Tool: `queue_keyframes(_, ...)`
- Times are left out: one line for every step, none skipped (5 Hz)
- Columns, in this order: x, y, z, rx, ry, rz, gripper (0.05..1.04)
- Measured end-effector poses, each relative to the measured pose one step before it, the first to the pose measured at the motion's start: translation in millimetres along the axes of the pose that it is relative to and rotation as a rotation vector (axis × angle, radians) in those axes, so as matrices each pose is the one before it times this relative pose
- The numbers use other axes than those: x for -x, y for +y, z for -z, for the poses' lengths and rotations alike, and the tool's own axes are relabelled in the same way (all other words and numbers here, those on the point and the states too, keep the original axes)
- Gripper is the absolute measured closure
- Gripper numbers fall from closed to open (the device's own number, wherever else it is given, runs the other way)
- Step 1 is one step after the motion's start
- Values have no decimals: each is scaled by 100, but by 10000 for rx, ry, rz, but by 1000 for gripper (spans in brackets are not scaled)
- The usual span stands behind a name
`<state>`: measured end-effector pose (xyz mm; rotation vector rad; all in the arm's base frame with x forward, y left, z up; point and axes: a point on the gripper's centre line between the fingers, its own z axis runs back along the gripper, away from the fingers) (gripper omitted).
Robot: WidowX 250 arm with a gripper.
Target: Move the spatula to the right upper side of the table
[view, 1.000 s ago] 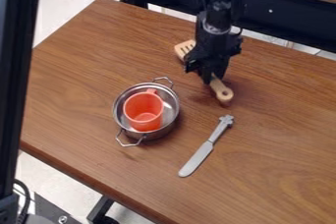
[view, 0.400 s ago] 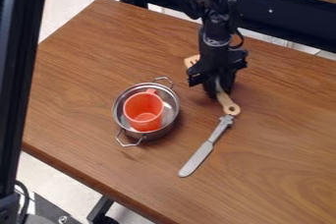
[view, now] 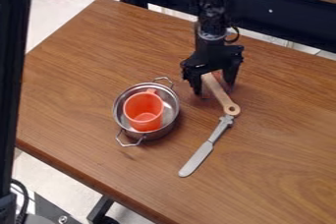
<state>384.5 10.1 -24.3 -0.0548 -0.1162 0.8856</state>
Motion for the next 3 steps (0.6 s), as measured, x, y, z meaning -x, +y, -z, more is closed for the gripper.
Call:
queue_keyframes(-188, -122, -1352, 233, 114, 183, 82)
queue_keyframes(-478, -375, -2080, 453, -89, 487, 83)
queue_keyframes(-79, 591, -505, -191, 153, 804, 83)
